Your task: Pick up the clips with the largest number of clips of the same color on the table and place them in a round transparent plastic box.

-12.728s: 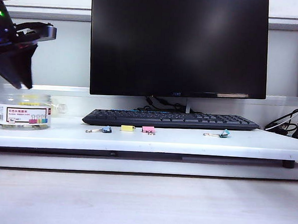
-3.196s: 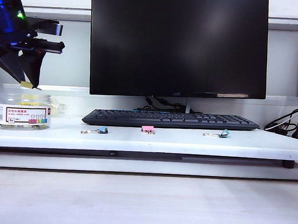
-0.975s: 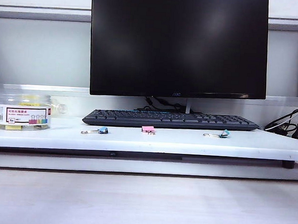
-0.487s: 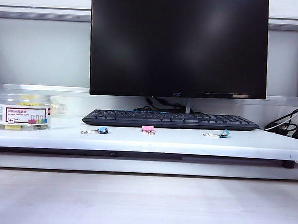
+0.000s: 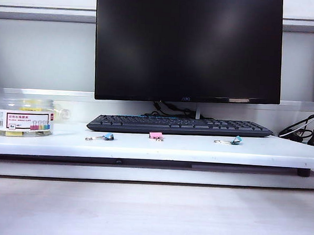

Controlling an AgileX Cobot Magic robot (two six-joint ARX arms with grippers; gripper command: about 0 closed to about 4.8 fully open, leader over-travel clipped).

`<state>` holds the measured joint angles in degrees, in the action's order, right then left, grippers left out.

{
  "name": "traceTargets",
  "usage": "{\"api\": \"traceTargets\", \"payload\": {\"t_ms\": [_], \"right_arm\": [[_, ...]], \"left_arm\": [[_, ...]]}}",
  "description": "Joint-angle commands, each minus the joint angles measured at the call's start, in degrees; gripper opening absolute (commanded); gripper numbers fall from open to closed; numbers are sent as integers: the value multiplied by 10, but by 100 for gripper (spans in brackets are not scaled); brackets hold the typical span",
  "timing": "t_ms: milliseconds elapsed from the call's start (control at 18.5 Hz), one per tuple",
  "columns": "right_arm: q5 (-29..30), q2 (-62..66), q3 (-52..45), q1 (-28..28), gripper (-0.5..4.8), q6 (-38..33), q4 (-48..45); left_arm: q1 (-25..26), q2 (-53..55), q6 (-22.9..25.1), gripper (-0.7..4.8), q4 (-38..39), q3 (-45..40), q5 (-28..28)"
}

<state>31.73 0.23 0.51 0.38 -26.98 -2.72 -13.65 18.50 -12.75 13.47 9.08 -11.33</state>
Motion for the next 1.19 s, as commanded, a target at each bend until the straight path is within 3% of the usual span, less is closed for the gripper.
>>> {"api": "traceTargets", "payload": {"t_ms": [54, 975, 1192], "right_arm": [[4, -1, -2, 0, -1, 0, -5], [3, -1, -2, 0, -1, 0, -5], [3, -1, -2, 0, -1, 0, -5]], "left_arm": [[0, 0, -2, 183, -8, -1, -1], [0, -4, 3, 183, -7, -1, -1], [0, -83, 3, 183, -7, -1, 0]]}}
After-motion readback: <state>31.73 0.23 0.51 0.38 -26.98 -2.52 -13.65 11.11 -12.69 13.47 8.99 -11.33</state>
